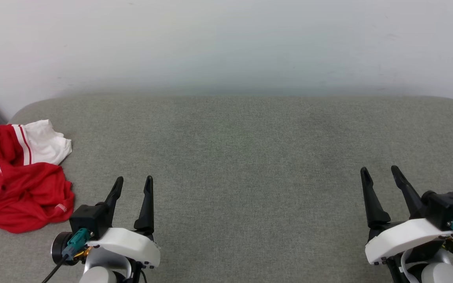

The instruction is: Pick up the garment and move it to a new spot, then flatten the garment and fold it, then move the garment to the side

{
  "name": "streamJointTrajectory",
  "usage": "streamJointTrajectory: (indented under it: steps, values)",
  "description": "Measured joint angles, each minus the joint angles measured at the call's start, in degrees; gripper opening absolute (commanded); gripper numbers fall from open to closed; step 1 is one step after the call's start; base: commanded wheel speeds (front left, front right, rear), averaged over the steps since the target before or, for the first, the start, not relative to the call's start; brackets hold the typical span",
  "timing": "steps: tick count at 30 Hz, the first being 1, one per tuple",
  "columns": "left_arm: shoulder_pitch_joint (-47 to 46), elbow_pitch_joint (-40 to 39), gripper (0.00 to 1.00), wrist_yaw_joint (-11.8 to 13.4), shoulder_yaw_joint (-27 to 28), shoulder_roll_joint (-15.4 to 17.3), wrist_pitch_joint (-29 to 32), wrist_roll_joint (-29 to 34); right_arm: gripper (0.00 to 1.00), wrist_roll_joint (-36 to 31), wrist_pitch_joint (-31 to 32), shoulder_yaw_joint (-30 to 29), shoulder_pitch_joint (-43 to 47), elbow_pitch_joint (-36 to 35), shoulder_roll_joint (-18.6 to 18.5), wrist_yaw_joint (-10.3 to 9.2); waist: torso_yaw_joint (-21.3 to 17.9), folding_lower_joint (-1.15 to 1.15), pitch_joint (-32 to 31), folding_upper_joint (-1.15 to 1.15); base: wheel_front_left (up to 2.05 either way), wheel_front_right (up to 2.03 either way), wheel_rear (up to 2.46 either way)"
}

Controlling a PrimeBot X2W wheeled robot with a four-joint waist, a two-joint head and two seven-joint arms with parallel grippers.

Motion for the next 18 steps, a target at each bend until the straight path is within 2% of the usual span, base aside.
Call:
streamJointTrajectory:
  steps: [18]
  values:
    - [-0.43,1.36,1.0,0.91,-0.41,-0.05,-2.0,6.09,1.0,-6.38,0.0,-0.49,0.02,-0.91,0.01,0.01,0.16,0.0,0.02,0.0,0.0,0.0,0.0]
